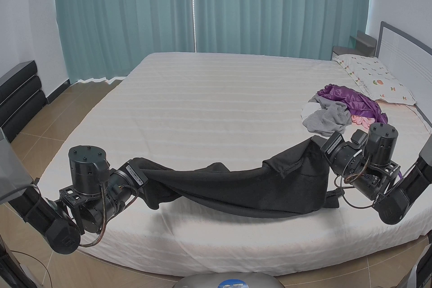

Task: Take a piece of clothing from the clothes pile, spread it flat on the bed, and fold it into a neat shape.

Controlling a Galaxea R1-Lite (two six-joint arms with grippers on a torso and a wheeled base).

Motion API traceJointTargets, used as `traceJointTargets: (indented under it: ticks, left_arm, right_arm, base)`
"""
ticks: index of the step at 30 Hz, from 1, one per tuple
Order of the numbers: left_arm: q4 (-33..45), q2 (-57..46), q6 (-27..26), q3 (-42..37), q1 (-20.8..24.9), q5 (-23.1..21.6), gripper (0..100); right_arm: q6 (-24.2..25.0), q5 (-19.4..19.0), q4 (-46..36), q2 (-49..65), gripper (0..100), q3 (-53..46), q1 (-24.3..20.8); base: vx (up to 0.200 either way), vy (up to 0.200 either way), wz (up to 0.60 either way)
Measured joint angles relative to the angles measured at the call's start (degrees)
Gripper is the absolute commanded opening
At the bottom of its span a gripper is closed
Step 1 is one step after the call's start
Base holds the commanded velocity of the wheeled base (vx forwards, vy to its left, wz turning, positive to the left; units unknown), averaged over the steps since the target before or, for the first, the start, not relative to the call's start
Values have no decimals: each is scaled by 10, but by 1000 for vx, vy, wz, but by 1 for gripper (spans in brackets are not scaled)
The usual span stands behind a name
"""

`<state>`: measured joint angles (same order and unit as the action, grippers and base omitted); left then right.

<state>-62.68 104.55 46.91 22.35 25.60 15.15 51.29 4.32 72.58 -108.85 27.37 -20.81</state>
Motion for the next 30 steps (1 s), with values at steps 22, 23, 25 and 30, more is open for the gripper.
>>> traceJointTargets:
  ticks: [22,23,25,30]
  left_arm:
    - [0,-48,-24,-13,20,13,0]
    - [1,-54,-26,-14,21,13,0]
    - [1,-68,-34,-16,23,13,0]
    - [4,-107,-58,-21,24,14,0]
  right_arm:
    - [-51,5,-4,111,0,-37,-3]
    - [-55,5,-6,121,0,-39,-3]
    - [-67,5,-12,150,0,-42,-5]
    - [-92,5,-61,231,0,-40,-9]
  base:
    - [-136,0,0]
    - [0,0,0]
    - [0,0,0]
    - [0,0,0]
